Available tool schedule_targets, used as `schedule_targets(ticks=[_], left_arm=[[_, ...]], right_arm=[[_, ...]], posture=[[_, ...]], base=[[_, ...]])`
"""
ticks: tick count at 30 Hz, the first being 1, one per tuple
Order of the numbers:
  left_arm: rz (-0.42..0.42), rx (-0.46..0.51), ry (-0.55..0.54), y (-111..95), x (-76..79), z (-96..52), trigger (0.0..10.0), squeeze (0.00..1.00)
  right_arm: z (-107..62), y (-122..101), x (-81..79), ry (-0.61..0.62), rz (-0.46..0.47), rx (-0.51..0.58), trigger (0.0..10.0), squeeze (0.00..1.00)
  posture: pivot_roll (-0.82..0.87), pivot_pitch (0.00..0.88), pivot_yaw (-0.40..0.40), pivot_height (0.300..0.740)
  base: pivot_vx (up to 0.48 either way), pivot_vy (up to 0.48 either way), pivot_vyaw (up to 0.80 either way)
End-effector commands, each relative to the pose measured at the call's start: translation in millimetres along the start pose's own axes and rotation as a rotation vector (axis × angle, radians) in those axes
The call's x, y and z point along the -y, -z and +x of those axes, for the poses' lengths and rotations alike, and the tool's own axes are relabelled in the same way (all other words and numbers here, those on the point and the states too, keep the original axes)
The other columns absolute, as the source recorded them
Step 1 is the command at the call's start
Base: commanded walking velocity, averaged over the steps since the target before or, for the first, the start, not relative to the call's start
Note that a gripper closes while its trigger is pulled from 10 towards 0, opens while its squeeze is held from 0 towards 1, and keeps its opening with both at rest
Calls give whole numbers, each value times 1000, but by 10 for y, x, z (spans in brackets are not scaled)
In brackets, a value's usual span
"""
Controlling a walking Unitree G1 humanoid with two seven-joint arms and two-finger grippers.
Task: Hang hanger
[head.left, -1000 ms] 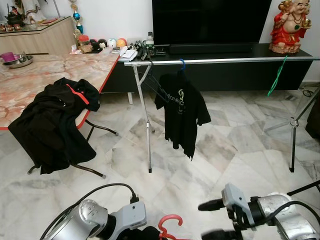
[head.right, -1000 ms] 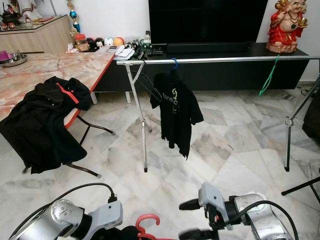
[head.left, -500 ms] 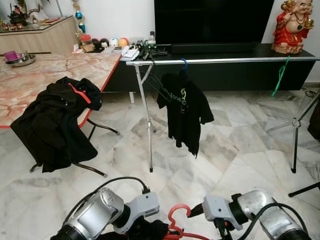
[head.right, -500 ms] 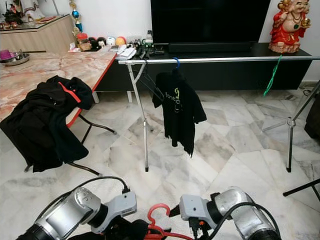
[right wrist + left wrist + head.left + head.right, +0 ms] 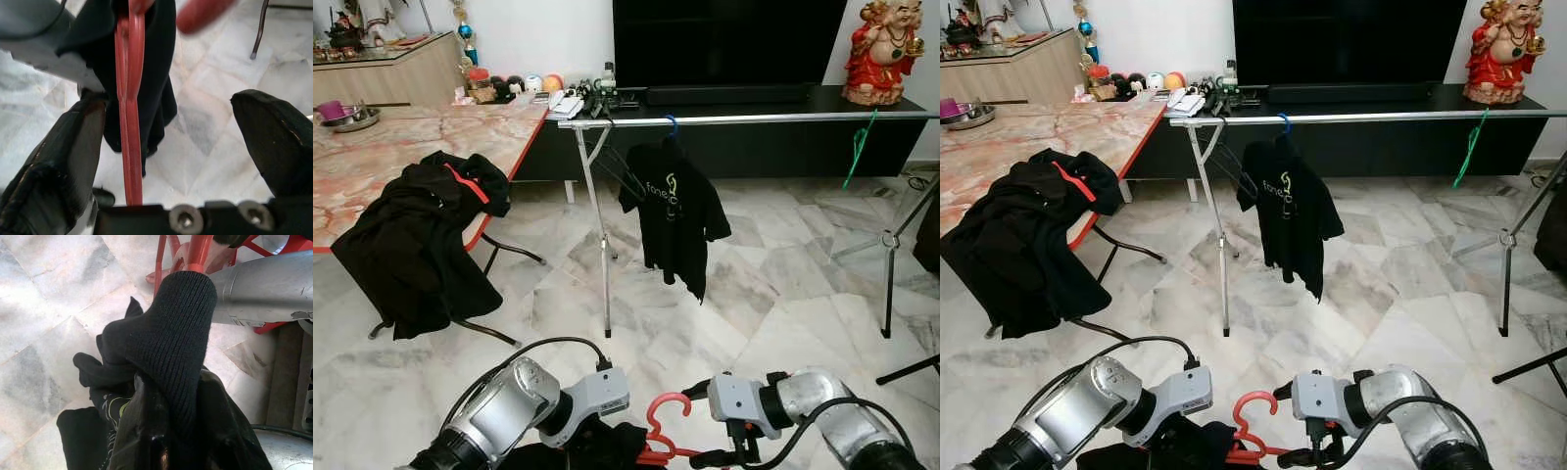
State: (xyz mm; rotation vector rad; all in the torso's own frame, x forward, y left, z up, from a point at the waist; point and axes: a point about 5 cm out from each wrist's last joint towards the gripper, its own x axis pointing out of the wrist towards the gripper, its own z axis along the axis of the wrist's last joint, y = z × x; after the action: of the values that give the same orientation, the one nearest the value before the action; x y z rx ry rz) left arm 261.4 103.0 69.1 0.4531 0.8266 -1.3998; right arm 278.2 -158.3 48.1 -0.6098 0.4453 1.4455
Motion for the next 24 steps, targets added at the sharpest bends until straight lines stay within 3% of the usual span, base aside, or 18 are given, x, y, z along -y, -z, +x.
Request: schedule_targets(ticks=[1, 4, 17, 24], left_arm=[[53, 19, -3, -109, -9, -64, 10000, 0], [58, 21, 1, -121, -5, -63, 10000, 0], [123, 54, 19, -289, 36, -81, 10000, 0], [153, 60, 21, -360, 55, -66, 10000, 0]], right_arm=[[-26, -51, 73, 45, -4, 35, 10000, 0], [5, -30, 76, 64, -9, 25, 10000, 0], [86, 14, -35, -58, 69, 52, 10000, 0], [125, 25, -57, -71, 53, 32, 10000, 0]], posture=[[49, 0, 41, 740], [48, 0, 42, 740], [55, 0, 40, 740], [59, 0, 37, 740]], base=[[0, 0, 0], [0, 0, 0], [0, 0, 0], [0, 0, 0]])
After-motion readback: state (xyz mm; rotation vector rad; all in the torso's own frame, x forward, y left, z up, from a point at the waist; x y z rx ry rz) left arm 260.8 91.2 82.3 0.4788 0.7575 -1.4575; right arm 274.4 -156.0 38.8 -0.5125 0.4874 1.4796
